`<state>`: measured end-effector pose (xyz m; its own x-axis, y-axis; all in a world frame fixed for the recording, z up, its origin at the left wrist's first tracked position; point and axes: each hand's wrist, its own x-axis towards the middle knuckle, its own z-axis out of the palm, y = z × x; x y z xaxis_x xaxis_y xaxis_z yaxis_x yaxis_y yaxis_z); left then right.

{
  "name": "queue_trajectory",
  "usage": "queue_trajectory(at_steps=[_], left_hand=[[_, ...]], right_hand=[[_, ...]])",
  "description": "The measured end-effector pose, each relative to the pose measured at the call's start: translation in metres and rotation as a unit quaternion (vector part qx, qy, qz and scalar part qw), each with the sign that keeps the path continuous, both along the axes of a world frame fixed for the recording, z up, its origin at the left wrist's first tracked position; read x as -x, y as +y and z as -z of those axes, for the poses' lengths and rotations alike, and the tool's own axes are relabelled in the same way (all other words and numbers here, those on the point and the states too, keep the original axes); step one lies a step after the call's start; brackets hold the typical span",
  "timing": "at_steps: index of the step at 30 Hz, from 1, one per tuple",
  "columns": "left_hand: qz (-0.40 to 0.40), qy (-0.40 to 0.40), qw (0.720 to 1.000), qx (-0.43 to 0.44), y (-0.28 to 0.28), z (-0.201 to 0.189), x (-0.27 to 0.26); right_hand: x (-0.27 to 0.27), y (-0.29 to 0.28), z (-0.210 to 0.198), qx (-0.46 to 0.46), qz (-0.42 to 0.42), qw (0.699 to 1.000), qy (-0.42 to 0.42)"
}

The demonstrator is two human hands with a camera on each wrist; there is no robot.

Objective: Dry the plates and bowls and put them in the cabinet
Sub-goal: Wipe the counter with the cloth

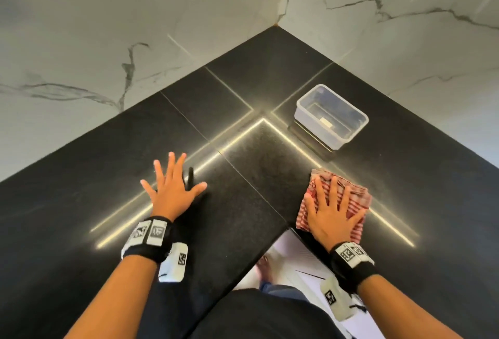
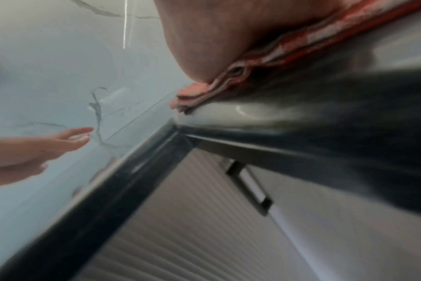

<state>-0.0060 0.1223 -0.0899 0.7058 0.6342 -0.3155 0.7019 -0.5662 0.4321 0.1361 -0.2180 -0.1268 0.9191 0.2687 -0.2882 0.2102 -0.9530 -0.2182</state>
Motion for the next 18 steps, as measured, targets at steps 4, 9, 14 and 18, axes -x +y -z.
queue_trajectory(at_steps=[4, 9, 14, 18], left_hand=[[-0.048, 0.053, 0.996, 0.052, 0.042, 0.001, -0.01], [-0.05, 0.062, 0.994, 0.073, 0.045, 0.016, -0.008], [-0.049, 0.07, 0.992, 0.089, 0.048, 0.017, -0.01], [-0.055, 0.068, 0.993, 0.084, 0.049, 0.019, -0.012]], right_hand=[[-0.005, 0.045, 0.0, -0.019, 0.062, 0.997, 0.032], [-0.033, 0.121, 0.0, -0.03, 0.04, 0.998, 0.029], [-0.069, 0.217, -0.006, -0.048, 0.011, 0.998, 0.046], [-0.099, 0.278, -0.008, -0.053, -0.01, 0.997, 0.055]])
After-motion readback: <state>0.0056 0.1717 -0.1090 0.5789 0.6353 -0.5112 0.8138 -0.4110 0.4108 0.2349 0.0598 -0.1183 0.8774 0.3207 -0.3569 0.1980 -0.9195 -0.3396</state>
